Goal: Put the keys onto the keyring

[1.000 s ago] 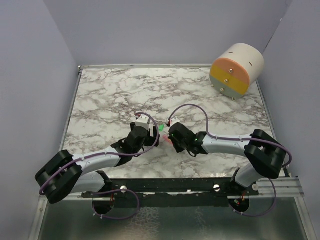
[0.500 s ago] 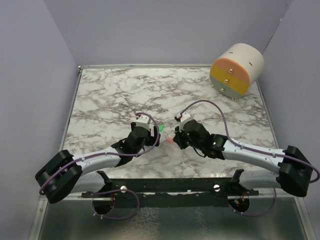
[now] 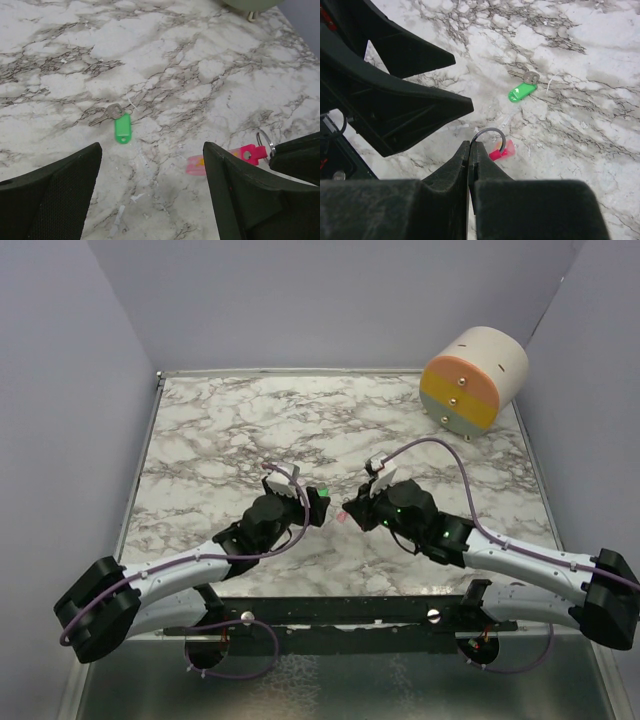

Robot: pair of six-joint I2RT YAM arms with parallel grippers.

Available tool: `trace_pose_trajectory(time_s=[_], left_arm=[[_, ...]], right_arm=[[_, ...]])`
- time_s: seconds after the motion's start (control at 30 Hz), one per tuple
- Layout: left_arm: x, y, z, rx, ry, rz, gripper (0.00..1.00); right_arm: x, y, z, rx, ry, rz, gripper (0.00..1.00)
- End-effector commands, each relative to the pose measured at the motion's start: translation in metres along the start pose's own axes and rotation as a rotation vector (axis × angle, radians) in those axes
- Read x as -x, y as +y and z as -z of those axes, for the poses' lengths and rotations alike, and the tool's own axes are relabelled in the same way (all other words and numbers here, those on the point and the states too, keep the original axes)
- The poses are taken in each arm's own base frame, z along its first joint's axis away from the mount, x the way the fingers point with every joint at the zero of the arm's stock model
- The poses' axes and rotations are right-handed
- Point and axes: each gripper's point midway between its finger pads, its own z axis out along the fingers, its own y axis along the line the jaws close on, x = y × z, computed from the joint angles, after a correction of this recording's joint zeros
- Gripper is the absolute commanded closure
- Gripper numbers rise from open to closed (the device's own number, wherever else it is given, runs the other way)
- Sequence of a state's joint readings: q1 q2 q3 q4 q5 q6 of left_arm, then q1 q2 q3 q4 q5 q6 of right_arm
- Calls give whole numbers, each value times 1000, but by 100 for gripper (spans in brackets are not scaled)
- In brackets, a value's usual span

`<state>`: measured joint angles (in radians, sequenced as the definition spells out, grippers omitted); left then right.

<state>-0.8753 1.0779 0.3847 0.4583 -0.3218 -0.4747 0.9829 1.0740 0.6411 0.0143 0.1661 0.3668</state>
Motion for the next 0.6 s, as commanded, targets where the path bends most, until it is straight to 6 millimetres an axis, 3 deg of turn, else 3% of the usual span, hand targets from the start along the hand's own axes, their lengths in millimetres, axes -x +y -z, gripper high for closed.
trace_pose_trajectory(time_s=[0.0,0.23,0.57], left_arm=[[16,-18,6,-85,-76,16,15],[25,-29,16,-141,-161,37,17],[31,-28,33,-174,-292,89,17]], right_arm=[[27,14,-4,33,-84,-65,99],[51,23,-7,53,-163,-183,99],[77,21,-11,15,-247,-296,99]])
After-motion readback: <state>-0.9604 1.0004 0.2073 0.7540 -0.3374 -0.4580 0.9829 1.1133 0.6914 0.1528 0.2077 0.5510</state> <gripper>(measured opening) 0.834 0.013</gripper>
